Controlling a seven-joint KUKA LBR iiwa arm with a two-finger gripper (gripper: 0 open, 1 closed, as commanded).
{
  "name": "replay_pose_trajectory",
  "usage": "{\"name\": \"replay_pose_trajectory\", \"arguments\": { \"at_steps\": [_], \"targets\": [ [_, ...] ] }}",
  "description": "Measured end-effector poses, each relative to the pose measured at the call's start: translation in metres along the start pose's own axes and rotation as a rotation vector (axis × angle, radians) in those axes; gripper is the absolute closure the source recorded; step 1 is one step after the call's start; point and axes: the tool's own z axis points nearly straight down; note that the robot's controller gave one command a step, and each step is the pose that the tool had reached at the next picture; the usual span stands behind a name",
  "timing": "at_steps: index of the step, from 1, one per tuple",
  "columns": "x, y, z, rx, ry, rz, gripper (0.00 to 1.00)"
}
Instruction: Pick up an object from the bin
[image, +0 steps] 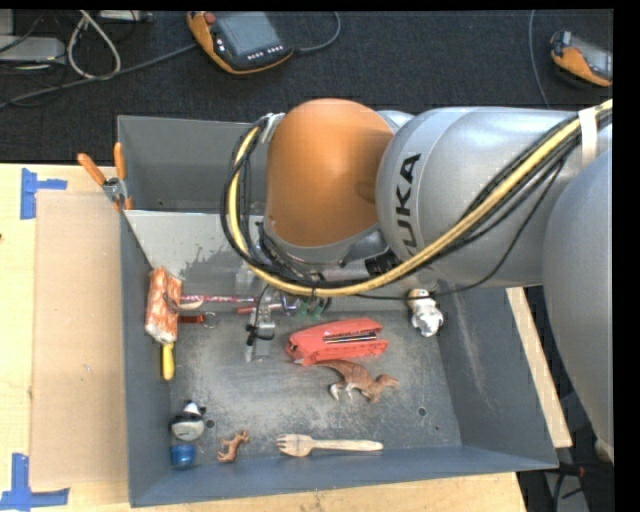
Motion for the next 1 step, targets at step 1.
{"name": "replay_pose_trajectory", "arguments": {
  "at_steps": [1],
  "targets": [
    [-0.0016, -0.0012, -0.0051, -0.001, -0.008, 0.004, 0.0]
  ]
}}
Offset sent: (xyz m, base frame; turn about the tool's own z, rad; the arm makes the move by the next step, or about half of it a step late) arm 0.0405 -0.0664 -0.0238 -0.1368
